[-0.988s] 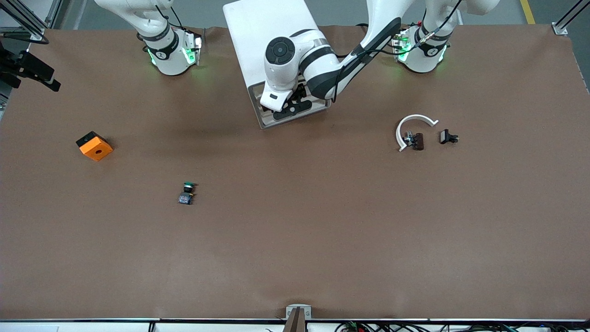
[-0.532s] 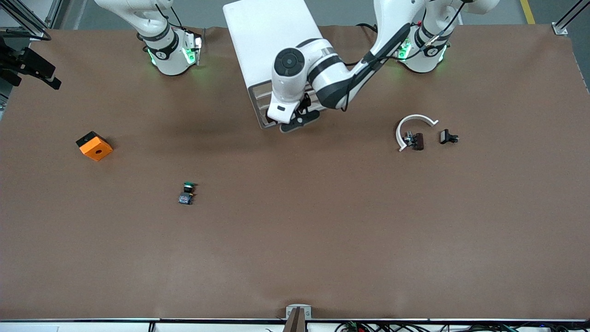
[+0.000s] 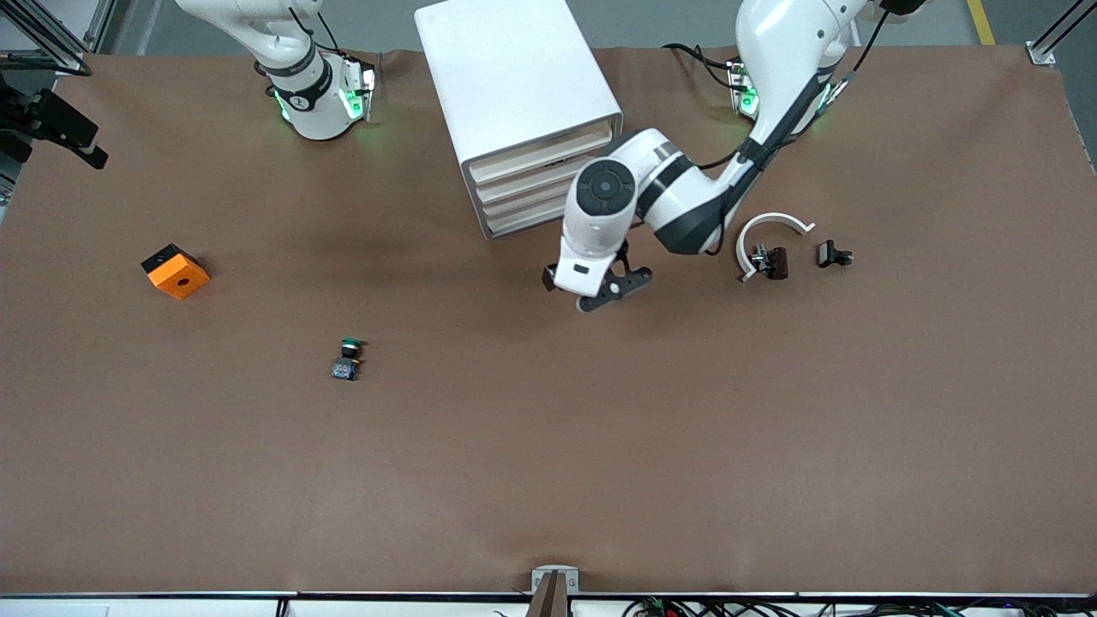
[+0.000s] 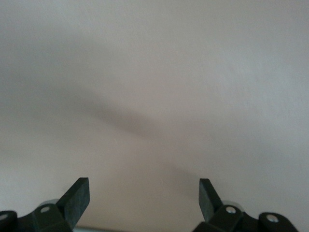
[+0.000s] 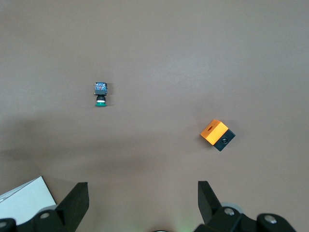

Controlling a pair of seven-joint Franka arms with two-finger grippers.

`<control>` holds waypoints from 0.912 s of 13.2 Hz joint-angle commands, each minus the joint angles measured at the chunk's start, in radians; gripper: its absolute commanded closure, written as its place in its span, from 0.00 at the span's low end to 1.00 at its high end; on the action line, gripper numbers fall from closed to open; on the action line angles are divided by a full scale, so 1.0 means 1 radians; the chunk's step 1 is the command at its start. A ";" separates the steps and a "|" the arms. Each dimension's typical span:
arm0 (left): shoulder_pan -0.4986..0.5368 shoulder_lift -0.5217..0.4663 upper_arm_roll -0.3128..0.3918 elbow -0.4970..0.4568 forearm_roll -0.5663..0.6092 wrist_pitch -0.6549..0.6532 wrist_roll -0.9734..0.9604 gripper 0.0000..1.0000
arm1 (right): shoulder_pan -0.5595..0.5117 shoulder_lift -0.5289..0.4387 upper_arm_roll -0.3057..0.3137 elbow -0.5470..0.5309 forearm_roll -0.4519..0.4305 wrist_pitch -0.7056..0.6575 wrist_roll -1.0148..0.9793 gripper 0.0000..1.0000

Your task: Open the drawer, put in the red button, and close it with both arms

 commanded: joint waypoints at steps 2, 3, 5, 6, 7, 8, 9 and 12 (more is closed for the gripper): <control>0.068 0.004 0.072 0.010 0.001 -0.014 0.123 0.00 | -0.015 -0.006 0.003 0.022 -0.005 -0.002 -0.008 0.00; 0.103 0.006 0.079 0.012 0.001 -0.013 0.157 0.00 | -0.019 -0.001 0.003 0.028 -0.003 -0.005 -0.008 0.00; 0.172 0.003 0.079 0.012 0.002 -0.013 0.228 0.00 | -0.021 0.013 0.003 0.047 -0.003 -0.005 -0.006 0.00; 0.208 0.000 0.079 0.012 0.001 -0.013 0.264 0.00 | -0.021 0.022 0.003 0.062 -0.003 -0.005 -0.009 0.00; 0.246 -0.004 0.079 0.012 0.002 -0.013 0.300 0.00 | -0.021 0.028 0.003 0.071 -0.003 -0.005 -0.009 0.00; 0.278 -0.005 0.078 0.012 0.002 -0.013 0.338 0.00 | -0.021 0.031 0.003 0.073 -0.002 -0.005 -0.009 0.00; 0.312 -0.005 0.079 0.012 0.002 -0.013 0.375 0.00 | -0.021 0.031 0.003 0.073 -0.003 -0.007 -0.015 0.00; 0.398 -0.002 0.078 0.012 0.045 -0.011 0.488 0.00 | -0.013 0.033 0.003 0.075 -0.003 -0.005 -0.044 0.00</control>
